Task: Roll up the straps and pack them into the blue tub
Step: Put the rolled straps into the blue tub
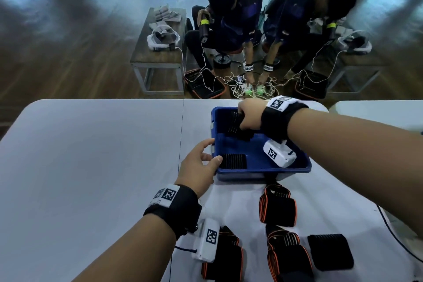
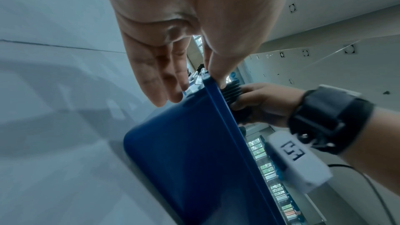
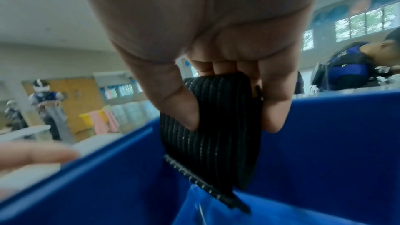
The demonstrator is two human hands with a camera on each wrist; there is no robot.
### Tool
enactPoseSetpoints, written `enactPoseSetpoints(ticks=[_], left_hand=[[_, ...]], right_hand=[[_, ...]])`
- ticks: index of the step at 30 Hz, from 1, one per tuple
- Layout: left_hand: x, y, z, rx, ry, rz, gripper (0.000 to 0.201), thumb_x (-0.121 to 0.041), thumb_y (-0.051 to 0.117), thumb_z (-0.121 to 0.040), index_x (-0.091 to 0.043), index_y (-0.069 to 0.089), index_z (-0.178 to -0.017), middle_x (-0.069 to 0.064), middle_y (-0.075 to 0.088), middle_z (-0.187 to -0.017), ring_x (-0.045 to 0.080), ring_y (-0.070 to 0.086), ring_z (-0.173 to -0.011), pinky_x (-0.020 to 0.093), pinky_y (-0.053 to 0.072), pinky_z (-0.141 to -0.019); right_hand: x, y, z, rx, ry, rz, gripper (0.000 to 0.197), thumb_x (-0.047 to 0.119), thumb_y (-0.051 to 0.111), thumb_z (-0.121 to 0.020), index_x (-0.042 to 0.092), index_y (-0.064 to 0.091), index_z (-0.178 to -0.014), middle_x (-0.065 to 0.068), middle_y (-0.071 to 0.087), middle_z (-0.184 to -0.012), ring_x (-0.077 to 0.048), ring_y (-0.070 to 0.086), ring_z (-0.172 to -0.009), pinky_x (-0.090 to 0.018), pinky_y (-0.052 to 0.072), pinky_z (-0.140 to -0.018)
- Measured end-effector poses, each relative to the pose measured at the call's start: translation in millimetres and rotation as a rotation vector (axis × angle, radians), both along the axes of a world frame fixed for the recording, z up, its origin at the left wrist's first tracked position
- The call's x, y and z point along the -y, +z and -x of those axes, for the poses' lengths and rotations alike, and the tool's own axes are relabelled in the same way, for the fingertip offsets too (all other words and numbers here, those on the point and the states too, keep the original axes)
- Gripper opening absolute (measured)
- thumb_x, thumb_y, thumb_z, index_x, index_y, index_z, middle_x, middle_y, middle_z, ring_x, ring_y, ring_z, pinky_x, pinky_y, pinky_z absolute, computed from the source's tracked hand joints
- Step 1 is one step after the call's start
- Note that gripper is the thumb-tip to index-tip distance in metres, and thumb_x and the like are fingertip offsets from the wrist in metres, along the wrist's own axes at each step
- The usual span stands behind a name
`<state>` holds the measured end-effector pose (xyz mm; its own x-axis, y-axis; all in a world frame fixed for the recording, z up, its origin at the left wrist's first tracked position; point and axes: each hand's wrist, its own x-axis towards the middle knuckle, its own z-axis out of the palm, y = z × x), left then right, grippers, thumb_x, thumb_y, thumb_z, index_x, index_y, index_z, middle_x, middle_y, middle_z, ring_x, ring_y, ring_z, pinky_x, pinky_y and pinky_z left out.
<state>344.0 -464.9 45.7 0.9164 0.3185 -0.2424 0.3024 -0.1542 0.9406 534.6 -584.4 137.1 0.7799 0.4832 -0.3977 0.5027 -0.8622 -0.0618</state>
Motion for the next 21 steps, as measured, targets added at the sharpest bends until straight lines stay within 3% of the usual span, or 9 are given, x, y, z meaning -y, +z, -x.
enactPoseSetpoints(ticks=[2, 6, 11, 14, 18, 21], left_hand=[[0, -3, 0, -0.002, 0.004, 0.002, 0.041, -0.031, 0.066, -0.094, -0.05, 0.054, -0.128, -0.002, 0.067, -0.098, 0.019, 0.072, -0.08, 0.041, 0.064, -0.073], [1, -6, 0, -0.002, 0.024, 0.017, 0.042, -0.033, 0.067, -0.093, -0.053, 0.054, -0.127, -0.001, 0.068, -0.097, 0.018, 0.071, -0.086, 0.045, 0.062, -0.079], [1, -6, 1, 0.011, 0.031, 0.049, 0.042, -0.031, 0.068, -0.092, -0.053, 0.056, -0.126, 0.001, 0.067, -0.095, 0.02, 0.071, -0.082, 0.046, 0.062, -0.078], [1, -7, 1, 0.017, 0.027, 0.057, 0.043, -0.031, 0.068, -0.093, -0.053, 0.055, -0.128, 0.0, 0.067, -0.094, 0.02, 0.07, -0.081, 0.046, 0.062, -0.079], [0, -8, -1, 0.013, 0.016, 0.057, 0.044, -0.032, 0.068, -0.092, -0.055, 0.054, -0.127, 0.0, 0.066, -0.095, 0.02, 0.07, -0.082, 0.046, 0.062, -0.078], [0, -7, -2, 0.011, 0.008, 0.054, 0.044, -0.032, 0.068, -0.092, -0.055, 0.054, -0.127, 0.0, 0.067, -0.094, 0.022, 0.07, -0.081, 0.047, 0.062, -0.076]], right_hand=[[-10, -24, -3, -0.035, 0.062, 0.095, 0.031, 0.026, 0.076, -0.073, 0.013, 0.064, -0.098, -0.009, 0.069, -0.093, -0.03, 0.066, -0.085, -0.036, 0.059, -0.074], [-21, -53, -14, -0.094, 0.092, 0.194, 0.029, 0.027, 0.075, -0.074, 0.01, 0.069, -0.096, -0.01, 0.072, -0.092, -0.032, 0.069, -0.084, -0.042, 0.061, -0.078], [-25, -67, -21, -0.161, 0.084, 0.213, 0.026, 0.025, 0.08, -0.076, 0.01, 0.07, -0.096, -0.007, 0.069, -0.086, -0.026, 0.063, -0.078, -0.033, 0.053, -0.07], [-26, -71, -21, -0.222, 0.08, 0.226, 0.028, 0.023, 0.082, -0.075, 0.013, 0.07, -0.099, -0.004, 0.066, -0.085, -0.024, 0.061, -0.078, -0.032, 0.052, -0.067], [-24, -62, -20, -0.197, 0.104, 0.215, 0.029, 0.024, 0.077, -0.078, 0.007, 0.071, -0.101, -0.007, 0.068, -0.087, -0.023, 0.058, -0.075, -0.024, 0.039, -0.05], [-16, -38, -22, -0.123, 0.117, 0.127, 0.033, 0.032, 0.075, -0.077, 0.007, 0.066, -0.098, -0.008, 0.069, -0.089, -0.025, 0.061, -0.075, -0.026, 0.043, -0.057]])
